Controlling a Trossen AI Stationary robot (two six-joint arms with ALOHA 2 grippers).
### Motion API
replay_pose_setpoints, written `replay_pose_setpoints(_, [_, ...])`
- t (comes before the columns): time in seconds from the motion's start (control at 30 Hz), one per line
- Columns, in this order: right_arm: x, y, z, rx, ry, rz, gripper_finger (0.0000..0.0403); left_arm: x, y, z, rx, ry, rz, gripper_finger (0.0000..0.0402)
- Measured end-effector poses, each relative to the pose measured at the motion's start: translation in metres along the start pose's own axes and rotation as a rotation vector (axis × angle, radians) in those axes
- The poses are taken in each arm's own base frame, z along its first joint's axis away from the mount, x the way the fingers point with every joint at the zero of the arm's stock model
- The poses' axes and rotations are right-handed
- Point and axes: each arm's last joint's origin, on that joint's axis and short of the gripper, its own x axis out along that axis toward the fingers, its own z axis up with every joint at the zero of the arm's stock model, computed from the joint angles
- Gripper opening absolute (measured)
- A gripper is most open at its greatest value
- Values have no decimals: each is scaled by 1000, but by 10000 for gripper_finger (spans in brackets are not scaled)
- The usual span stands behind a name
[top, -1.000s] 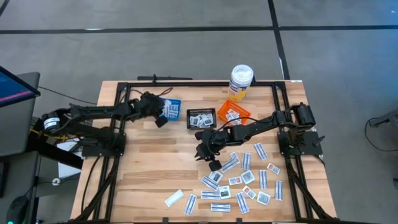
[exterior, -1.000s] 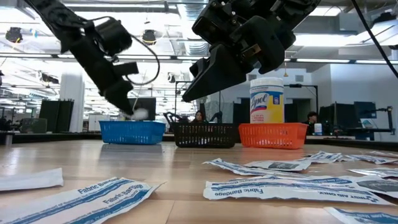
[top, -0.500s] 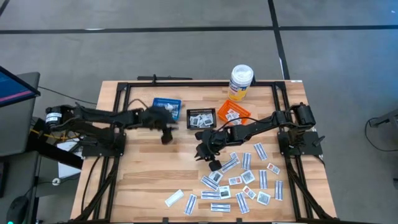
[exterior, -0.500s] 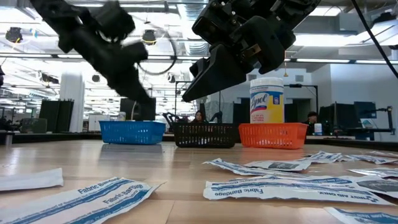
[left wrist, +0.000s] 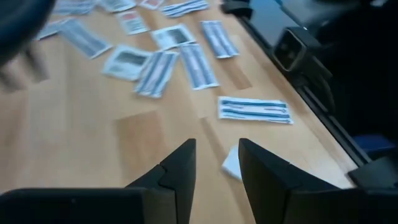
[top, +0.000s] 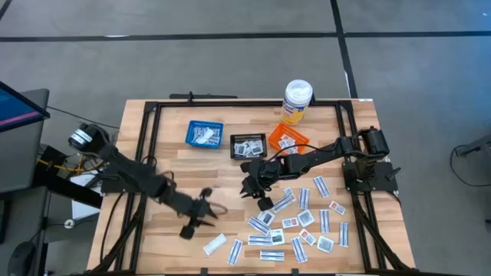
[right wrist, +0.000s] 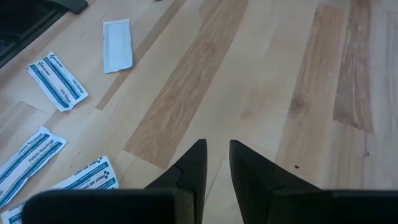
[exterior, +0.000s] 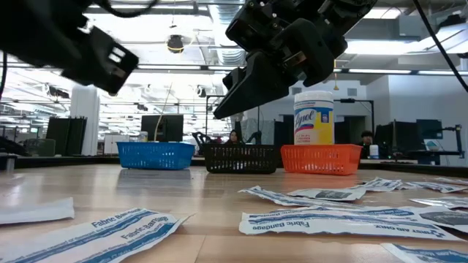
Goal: Pick & Place First Aid Supplies
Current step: Put the bandage into the blue container
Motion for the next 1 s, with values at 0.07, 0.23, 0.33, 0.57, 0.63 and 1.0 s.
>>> replay_pose_setpoints(0.07, [0,0,0,-1,-3,-1,63,11,-10,-6,40,-19,-8,121])
replay_pose_setpoints(0.23, [0,0,0,-1,-4,-1,63,36,-15,-20,57,-51,-8,121])
replay_pose_setpoints(0.33, [0,0,0,-1,-4,-1,63,47,-11,-30,56,-19,7,121])
replay_pose_setpoints(0.57, [0,0,0,-1,-2,0,63,72,-12,-40,5,58,-105,121])
replay_pose_setpoints(0.63, [0,0,0,0,-1,0,63,77,-14,-38,5,55,-136,121])
replay_pose_setpoints(1.0, [2,2,-10,6,24,6,63,82,-4,-54,46,120,-106,110])
